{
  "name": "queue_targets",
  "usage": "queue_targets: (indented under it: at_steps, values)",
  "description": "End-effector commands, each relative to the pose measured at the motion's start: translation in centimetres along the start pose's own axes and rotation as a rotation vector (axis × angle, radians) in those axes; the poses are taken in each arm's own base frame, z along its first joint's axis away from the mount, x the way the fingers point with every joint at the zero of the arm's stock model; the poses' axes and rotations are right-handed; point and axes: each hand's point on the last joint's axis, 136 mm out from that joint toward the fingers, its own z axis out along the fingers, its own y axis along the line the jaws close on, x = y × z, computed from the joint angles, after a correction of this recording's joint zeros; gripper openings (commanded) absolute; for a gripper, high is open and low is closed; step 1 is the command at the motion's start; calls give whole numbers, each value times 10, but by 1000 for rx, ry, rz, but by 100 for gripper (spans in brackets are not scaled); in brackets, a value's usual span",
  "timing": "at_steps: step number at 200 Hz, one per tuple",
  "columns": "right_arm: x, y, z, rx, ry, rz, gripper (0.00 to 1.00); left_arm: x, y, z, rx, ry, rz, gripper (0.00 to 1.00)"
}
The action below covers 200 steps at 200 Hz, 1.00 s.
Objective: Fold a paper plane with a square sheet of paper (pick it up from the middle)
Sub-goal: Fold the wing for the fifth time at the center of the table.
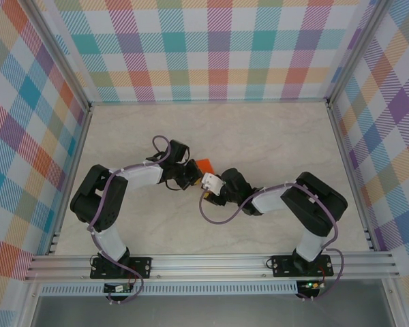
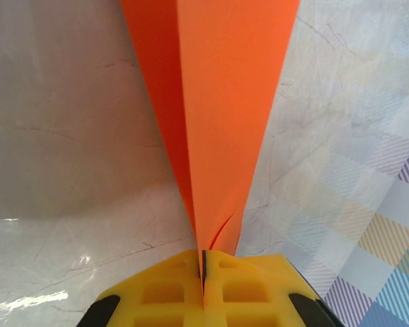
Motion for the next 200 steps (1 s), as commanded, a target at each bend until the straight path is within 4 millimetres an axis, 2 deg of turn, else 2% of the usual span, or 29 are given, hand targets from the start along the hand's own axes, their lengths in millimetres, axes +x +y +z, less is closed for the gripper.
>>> queue_targets:
  at_steps: [1,22,40,46,61,116,133,138,154,159,176,200]
  values:
    - [-20,-11,8,48,-53,-69,46,5,-15,-7,23,9,29,4]
    - [-21,-14,11,64,-45,-76,39,6,-17,-9,27,7,34,4]
    - [-17,-14,12,76,-33,-76,37,7,-16,-9,23,6,34,4]
    - [-23,-18,11,97,-58,-78,36,6,-16,-9,23,7,32,4]
    - [-22,-21,13,119,-46,-78,31,7,-15,-9,20,8,32,4]
    - [-22,-20,14,116,-38,-75,14,6,-17,-18,18,-8,39,7]
    - [-27,-20,10,108,-55,-52,11,-1,-17,-27,-1,-41,53,16]
    - [-21,-16,10,89,-30,-41,11,-4,-17,-31,-8,-55,59,18]
    - [-23,-11,6,56,-30,5,9,-16,-15,-46,-27,-104,67,27]
    - [-23,-9,5,42,-30,24,9,-17,-8,-51,-53,-107,57,29]
    - [-25,1,2,-14,-34,103,8,-29,-2,-68,-64,-155,50,38]
    - [-27,12,0,-84,-46,236,8,-39,10,-86,-65,-208,29,44]
